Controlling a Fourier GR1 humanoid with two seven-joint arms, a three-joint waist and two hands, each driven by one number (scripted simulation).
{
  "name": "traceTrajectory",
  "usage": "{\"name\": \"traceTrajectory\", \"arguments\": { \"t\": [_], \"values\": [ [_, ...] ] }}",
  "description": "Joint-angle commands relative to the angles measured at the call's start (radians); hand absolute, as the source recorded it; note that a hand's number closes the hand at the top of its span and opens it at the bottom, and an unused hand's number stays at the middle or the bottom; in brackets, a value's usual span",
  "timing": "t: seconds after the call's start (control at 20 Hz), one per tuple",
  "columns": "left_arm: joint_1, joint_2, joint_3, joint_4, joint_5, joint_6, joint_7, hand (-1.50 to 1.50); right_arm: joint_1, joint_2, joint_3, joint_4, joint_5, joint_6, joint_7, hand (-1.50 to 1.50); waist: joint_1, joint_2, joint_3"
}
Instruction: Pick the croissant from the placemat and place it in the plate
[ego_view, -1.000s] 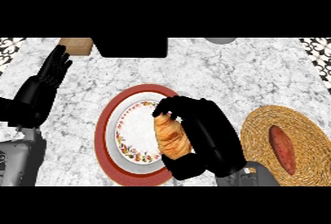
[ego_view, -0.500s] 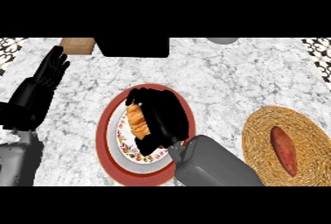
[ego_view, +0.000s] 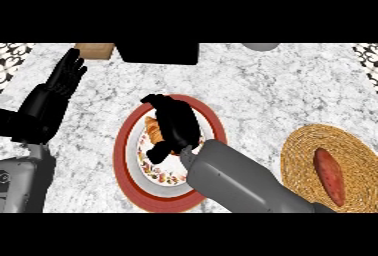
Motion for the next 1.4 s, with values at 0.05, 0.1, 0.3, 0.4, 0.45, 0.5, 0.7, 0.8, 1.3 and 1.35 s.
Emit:
{"name": "traceTrajectory", "arguments": {
  "t": [0.05, 0.1, 0.3, 0.4, 0.45, 0.5, 0.7, 0.8, 1.3, 1.35],
  "values": [
    [-0.032, -0.028, -0.025, 0.04, -0.024, 0.012, -0.019, 0.0, -0.051, 0.0, 0.079, 0.089, -0.214, -0.121, -0.101, -1.5, 0.017, 0.006, 0.0],
    [0.014, -0.023, -0.036, -0.013, -0.019, -0.005, -0.021, 0.0, -0.072, 0.0, 0.045, 0.105, -0.243, -0.14, -0.126, -1.5, 0.028, 0.005, 0.0],
    [-0.079, -0.026, -0.019, 0.056, -0.042, 0.04, 0.016, 0.0, -0.056, 0.0, 0.045, 0.097, -0.319, -0.258, -0.265, -1.5, 0.007, 0.007, 0.001],
    [-0.007, -0.02, -0.024, -0.02, -0.019, 0.01, 0.019, 0.0, -0.035, 0.0, 0.03, 0.064, -0.353, -0.343, -0.275, -1.5, 0.011, 0.0, 0.001],
    [0.011, -0.007, -0.004, -0.011, -0.012, 0.004, 0.016, 0.0, -0.069, 0.0, 0.021, 0.036, -0.376, -0.333, -0.253, -1.5, -0.001, -0.003, 0.001],
    [-0.01, 0.006, 0.002, 0.001, -0.024, 0.008, 0.011, 0.0, -0.05, 0.0, -0.026, 0.05, -0.423, -0.314, -0.321, -1.5, -0.005, 0.0, 0.001],
    [0.054, -0.043, -0.032, -0.037, -0.046, 0.036, -0.003, 0.0, 0.021, 0.0, -0.125, 0.025, -0.492, -0.281, -0.451, -1.5, -0.033, -0.006, 0.001],
    [0.059, -0.017, 0.008, -0.027, -0.033, 0.028, -0.023, 0.0, -0.034, 0.0, -0.193, 0.094, -0.536, -0.271, -0.471, -1.5, -0.026, -0.004, 0.001],
    [0.029, -0.029, 0.008, -0.04, -0.037, 0.043, 0.038, 0.0, 0.326, -0.249, -0.322, -0.251, -0.576, -0.069, -0.575, -1.5, -0.063, -0.013, 0.001],
    [0.034, -0.017, 0.021, -0.04, -0.034, 0.037, 0.031, 0.0, 0.301, -0.284, -0.38, -0.223, -0.595, -0.017, -0.612, -1.5, -0.057, -0.011, 0.001]
  ]
}}
